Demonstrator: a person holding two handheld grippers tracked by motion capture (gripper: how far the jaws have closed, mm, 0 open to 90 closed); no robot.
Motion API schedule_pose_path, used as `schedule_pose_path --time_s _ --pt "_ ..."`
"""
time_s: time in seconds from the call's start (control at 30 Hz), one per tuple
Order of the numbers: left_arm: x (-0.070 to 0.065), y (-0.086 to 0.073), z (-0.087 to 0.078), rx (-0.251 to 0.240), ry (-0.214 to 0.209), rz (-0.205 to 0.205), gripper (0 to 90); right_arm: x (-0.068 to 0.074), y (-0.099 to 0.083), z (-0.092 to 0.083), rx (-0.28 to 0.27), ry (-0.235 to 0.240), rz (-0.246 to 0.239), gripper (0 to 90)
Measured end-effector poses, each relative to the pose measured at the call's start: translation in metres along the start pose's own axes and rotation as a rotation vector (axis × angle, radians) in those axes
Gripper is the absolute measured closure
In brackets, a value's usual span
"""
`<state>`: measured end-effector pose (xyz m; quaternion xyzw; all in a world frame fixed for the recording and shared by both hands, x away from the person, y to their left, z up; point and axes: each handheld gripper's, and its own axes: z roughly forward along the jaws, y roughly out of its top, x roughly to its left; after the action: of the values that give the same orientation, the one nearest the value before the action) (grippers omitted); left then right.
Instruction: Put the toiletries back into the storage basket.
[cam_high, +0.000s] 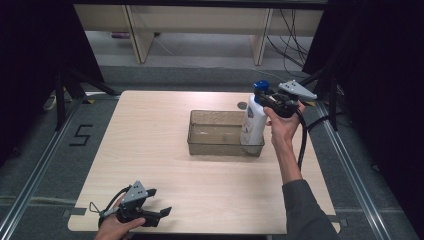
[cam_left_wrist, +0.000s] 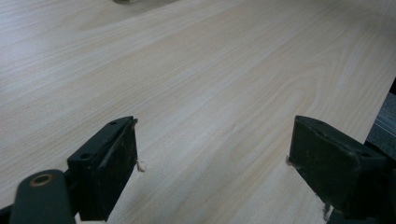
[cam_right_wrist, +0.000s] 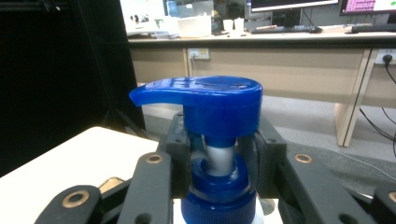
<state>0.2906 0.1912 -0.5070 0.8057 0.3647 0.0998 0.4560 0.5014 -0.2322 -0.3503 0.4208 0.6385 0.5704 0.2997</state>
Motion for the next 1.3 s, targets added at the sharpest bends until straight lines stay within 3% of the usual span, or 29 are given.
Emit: schedule_pose_path --time_s 0.17,0.23,0.33,0.67,0.7,0.9,1.0,1.03,1.1,1.13,1.17,1.2,1.23,1.3 --pt "0.000 0.000 0.001 -0.007 -0.004 0.000 14.8 0.002 -0.001 -0.004 0.006 -0.016 -0.002 66.0" --pt "-0.001 0.001 -0.001 0.002 -0.008 -0.003 14.8 0.000 -0.004 -0.008 -0.022 -0.025 -0.005 66.0" --pt "-0.001 0.000 -0.001 -0.004 -0.004 0.000 14.8 0.001 -0.006 -0.011 -0.029 -0.006 0.006 65.9" --pt "-0.001 0.000 0.000 0.001 0.003 0.006 14.8 0.012 -0.013 -0.018 -0.050 -0.011 -0.047 65.4" --pt "-0.001 0.000 0.000 -0.002 -0.004 0.002 14.8 0.015 -0.013 -0.017 -0.048 -0.015 -0.071 65.4" --pt "-0.002 0.000 -0.001 0.005 -0.008 0.001 14.8 0.021 -0.013 -0.015 -0.044 -0.017 -0.071 65.3" --pt "-0.002 0.000 -0.001 0.005 -0.009 0.004 14.8 0.019 -0.014 -0.017 -0.054 -0.022 -0.051 60.5" --pt "-0.002 0.001 0.000 0.003 -0.008 0.005 14.8 0.017 -0.015 -0.017 -0.033 -0.037 -0.008 49.0" --pt "-0.002 0.000 0.000 0.003 -0.008 0.003 14.8 0.014 -0.019 -0.018 -0.052 -0.002 0.058 49.8" --pt "-0.002 0.000 0.000 0.000 -0.009 0.005 14.8 0.013 -0.020 -0.018 -0.047 -0.008 0.049 49.2" --pt "0.000 0.000 -0.001 0.022 0.005 0.034 14.8 0.013 -0.022 -0.019 -0.038 -0.015 0.042 49.2" --pt "0.000 0.000 -0.001 0.022 0.005 0.034 14.8 0.013 -0.022 -0.019 -0.038 -0.015 0.042 49.2" --pt "-0.003 0.000 0.000 -0.002 0.001 0.004 14.8 0.012 -0.023 -0.019 -0.048 -0.005 0.043 47.4" --pt "-0.002 0.000 0.000 0.004 -0.006 0.008 14.8 0.014 -0.024 -0.020 -0.024 0.003 0.070 38.2"
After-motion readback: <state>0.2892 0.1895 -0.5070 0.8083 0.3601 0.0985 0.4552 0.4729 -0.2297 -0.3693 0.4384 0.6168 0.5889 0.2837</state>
